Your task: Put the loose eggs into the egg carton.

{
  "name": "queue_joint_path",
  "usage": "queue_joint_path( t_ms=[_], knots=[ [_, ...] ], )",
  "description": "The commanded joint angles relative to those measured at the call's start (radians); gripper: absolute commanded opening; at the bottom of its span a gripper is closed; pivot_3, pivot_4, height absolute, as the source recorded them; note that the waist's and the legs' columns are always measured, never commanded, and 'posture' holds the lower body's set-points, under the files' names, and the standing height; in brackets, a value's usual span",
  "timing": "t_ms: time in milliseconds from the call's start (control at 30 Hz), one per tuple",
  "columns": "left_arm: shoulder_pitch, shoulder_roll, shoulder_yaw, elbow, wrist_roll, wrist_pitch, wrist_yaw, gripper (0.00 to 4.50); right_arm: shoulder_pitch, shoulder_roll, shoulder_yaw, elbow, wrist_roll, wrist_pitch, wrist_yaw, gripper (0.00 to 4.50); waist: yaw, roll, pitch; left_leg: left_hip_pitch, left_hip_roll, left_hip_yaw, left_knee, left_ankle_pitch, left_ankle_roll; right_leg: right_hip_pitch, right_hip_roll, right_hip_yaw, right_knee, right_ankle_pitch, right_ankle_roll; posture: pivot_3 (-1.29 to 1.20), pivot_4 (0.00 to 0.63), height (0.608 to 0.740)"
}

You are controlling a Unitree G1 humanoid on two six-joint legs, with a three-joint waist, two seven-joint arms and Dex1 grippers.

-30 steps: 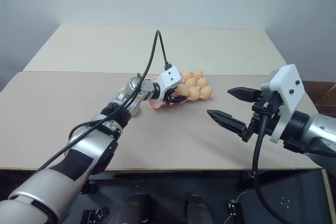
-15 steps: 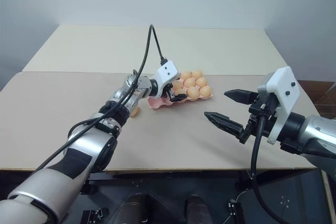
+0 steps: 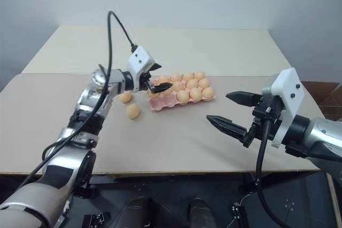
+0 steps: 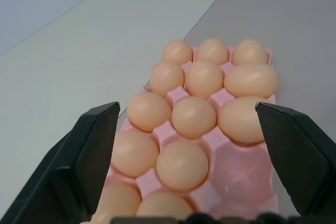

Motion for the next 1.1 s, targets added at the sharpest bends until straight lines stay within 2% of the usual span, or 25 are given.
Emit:
queue_joint_path(
  t_ms=[33, 200, 567, 767, 900, 1100],
  knots=[
    [0.057, 0.049, 0.051, -0.239, -0.061, 0.124, 0.013, 4.49, -0.006, -0.003, -0.025, -0.017, 0.016, -0.034, 0.014, 4.50, -0.001, 0.000, 0.000, 0.000, 0.000, 0.000, 0.000, 0.000, 0.000, 0.000, 0.000, 0.000, 0.000, 0.000, 0.000, 0.00, 0.150, 0.740],
    [0.206, 0.142, 0.091, -0.482, -0.095, 0.256, 0.042, 4.49, -0.007, 0.001, -0.015, -0.014, 0.005, -0.044, 0.028, 4.50, -0.003, 0.000, 0.000, 0.002, 0.000, 0.000, 0.000, 0.000, 0.000, 0.002, 0.000, 0.000, 0.001, 0.000, 0.000, 0.00, 0.150, 0.740],
    [0.447, 0.270, 0.245, -0.879, -0.239, 0.561, 0.120, 4.49, -0.010, -0.012, -0.031, 0.012, 0.011, -0.054, 0.115, 4.50, -0.008, 0.000, 0.000, 0.005, 0.001, 0.000, 0.001, 0.000, 0.000, 0.003, 0.000, 0.000, 0.001, 0.000, 0.000, 0.00, 0.150, 0.740],
    [0.576, 0.292, 0.424, -1.020, -0.368, 0.683, 0.130, 4.49, 0.006, -0.007, -0.057, 0.028, 0.033, -0.048, 0.149, 4.50, -0.012, 0.000, 0.000, 0.006, 0.001, 0.001, 0.001, 0.000, 0.000, 0.004, 0.000, 0.000, 0.001, 0.000, 0.000, 0.00, 0.150, 0.740],
    [0.748, 0.368, 0.547, -1.068, -0.411, 0.663, 0.063, 4.49, 0.034, -0.026, -0.135, 0.095, 0.072, -0.036, 0.265, 4.50, -0.019, 0.000, 0.000, 0.006, 0.002, 0.002, 0.001, 0.000, 0.000, 0.004, 0.001, 0.002, 0.000, 0.000, -0.001, 0.00, 0.150, 0.740],
    [0.828, 0.410, 0.623, -1.110, -0.496, 0.709, 0.094, 4.49, 0.043, -0.082, -0.173, 0.160, 0.054, -0.029, 0.377, 4.50, -0.004, 0.000, 0.000, 0.008, 0.002, 0.002, 0.000, 0.000, 0.000, 0.006, 0.000, 0.000, 0.000, 0.000, -0.002, 0.00, 0.150, 0.740]
  ],
)
